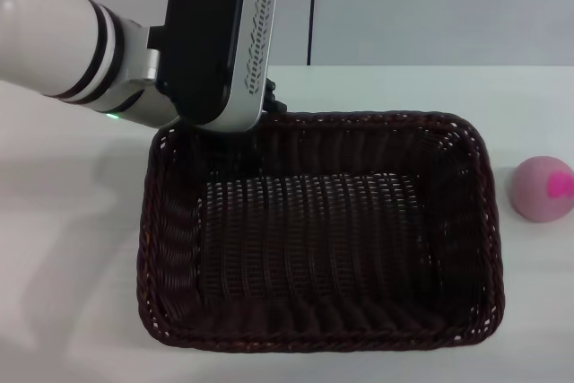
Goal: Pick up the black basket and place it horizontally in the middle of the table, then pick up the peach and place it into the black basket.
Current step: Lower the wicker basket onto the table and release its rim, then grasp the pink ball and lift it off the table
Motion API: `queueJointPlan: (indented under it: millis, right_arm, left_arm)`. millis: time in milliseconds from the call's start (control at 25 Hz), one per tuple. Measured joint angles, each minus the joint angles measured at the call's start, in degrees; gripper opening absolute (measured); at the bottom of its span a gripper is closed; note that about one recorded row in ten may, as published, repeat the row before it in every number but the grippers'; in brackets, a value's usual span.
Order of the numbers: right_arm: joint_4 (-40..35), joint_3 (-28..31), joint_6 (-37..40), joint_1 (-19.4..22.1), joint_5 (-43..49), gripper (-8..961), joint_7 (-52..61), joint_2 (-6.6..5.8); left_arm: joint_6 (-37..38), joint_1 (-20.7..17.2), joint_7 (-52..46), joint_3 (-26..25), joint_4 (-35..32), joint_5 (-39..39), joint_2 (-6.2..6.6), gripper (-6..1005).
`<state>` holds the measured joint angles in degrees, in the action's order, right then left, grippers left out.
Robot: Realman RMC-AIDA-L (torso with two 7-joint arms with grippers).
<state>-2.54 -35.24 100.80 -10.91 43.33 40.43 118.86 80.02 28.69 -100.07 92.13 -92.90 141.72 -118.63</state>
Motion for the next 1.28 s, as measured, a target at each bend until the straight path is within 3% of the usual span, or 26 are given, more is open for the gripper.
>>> queueJointPlan:
  millis: [200, 280, 360, 440, 520, 560, 600, 640, 680, 720, 760, 800, 840, 880, 920, 960, 1000, 1040, 1080, 1120, 1200, 1240, 1280]
  right_arm:
    - [-0.1, 0.3, 0.9, 0.4, 0.0, 637, 0.0, 0.05]
    - [-0.1, 0.5, 1.4, 0.6, 0.0, 637, 0.0, 0.05]
    - [-0.8, 0.5, 2.2, 1.2, 0.1, 637, 0.5, -0.1]
    - [-3.5, -0.1, 2.5, 2.5, 1.0, 637, 3.5, -0.32]
    - [-10.3, -0.4, 2.1, 4.9, 4.7, 637, 10.7, -0.52]
    - [-15.3, -0.2, 1.1, 6.3, 7.7, 637, 15.4, -0.52]
    - [-25.6, 0.2, -1.7, 8.6, 14.6, 637, 25.1, -0.51]
    - [-25.6, 0.2, -1.7, 8.6, 14.6, 637, 25.1, -0.51]
    - [-32.0, 0.9, -3.7, 9.6, 19.4, 637, 32.0, -0.51]
    - [-36.9, 1.6, -5.1, 10.2, 23.4, 637, 37.6, -0.51]
    - [-41.8, 3.3, -5.9, 10.2, 27.8, 637, 43.4, -0.52]
    - [-51.8, 7.6, -6.2, 9.4, 37.8, 637, 55.4, -0.7]
    - [-51.8, 7.6, -6.2, 9.4, 37.8, 637, 55.4, -0.7]
    - [-56.7, 9.6, -5.6, 8.5, 43.4, 637, 61.9, -0.99]
    - [-61.5, 11.2, -4.8, 7.3, 48.3, 637, 67.7, -1.46]
    - [-65.9, 11.9, -3.5, 6.1, 53.5, 637, 73.6, -2.2]
    - [-73.4, 12.5, 0.1, 3.2, 64.2, 637, 83.8, -3.9]
    - [-73.4, 12.5, 0.1, 3.2, 64.2, 637, 83.8, -3.9]
    - [-75.5, 12.6, 1.9, 1.7, 68.4, 637, 87.2, -4.58]
    - [-77.5, 12.6, 4.1, -0.2, 73.2, 637, 90.7, -5.32]
    - [-80.0, 11.9, 9.2, -6.0, 84.8, 637, 97.7, -6.96]
    - [-80.0, 11.9, 9.2, -6.0, 84.8, 637, 97.7, -6.96]
    - [-80.1, 11.3, 10.5, -8.0, 88.9, 636, 98.8, -7.16]
  left_arm:
    - [-0.6, -0.5, 0.3, 0.4, -0.1, 0.2, 0.05, 591]
    - [-8.5, -5.5, 0.9, -1.0, -3.9, -3.3, 0.22, 635]
    - [-10.7, -6.8, 1.6, -1.5, -4.5, -4.8, 0.27, 642]
    - [-18.3, -11.6, 4.5, -5.4, -4.9, -14.2, 0.29, 644]
    - [-20.4, -13.3, 5.5, -7.1, -4.5, -18.7, 0.29, 643]
    - [-22.8, -16.7, 9.2, -11.0, -2.3, -30.4, 0.38, 642]
    - [-22.8, -17.5, 10.3, -12.0, -1.3, -33.1, 0.4, 641]
    - [-22.8, -18.9, 12.8, -14.0, 0.8, -39.5, 0.41, 640]
    - [-22.4, -20.1, 15.1, -15.6, 3.2, -45.0, 0.41, 639]
    - [-22.4, -20.1, 15.1, -15.6, 3.2, -45.0, 0.41, 638]
    - [-19.6, -22.6, 22.3, -19.3, 10.6, -59.4, 0.44, 637]
    - [-18.1, -23.1, 24.4, -20.2, 13.4, -63.1, 0.41, 637]
    - [-18.1, -23.1, 24.4, -20.2, 13.4, -63.1, 0.41, 636]
    - [-14.5, -24.1, 29.3, -22.2, 19.3, -70.7, 0.39, 635]
    - [-14.5, -24.1, 29.3, -22.2, 19.3, -70.7, 0.39, 635]
    - [-14.5, -24.1, 29.3, -22.2, 19.3, -70.7, 0.39, 635]
    - [-10.1, -24.7, 33.6, -23.8, 25.1, -77.5, 0.35, 635]
    - [-10.1, -24.7, 33.6, -23.8, 25.1, -77.5, 0.35, 635]
    - [-0.5, -25.2, 41.6, -27.7, 37.9, -86.8, 0.33, 635]
    - [2.7, -25.2, 44.1, -29.8, 42.7, -88.1, 0.34, 635]
    - [2.7, -25.2, 44.1, -29.8, 42.7, -88.1, 0.34, 635]
    - [6.5, -25.5, 49.5, -33.8, 50.3, -88.7, 0.19, 635]
    - [7.1, -25.5, 50.8, -35.0, 52.9, -88.7, 0.18, 635]
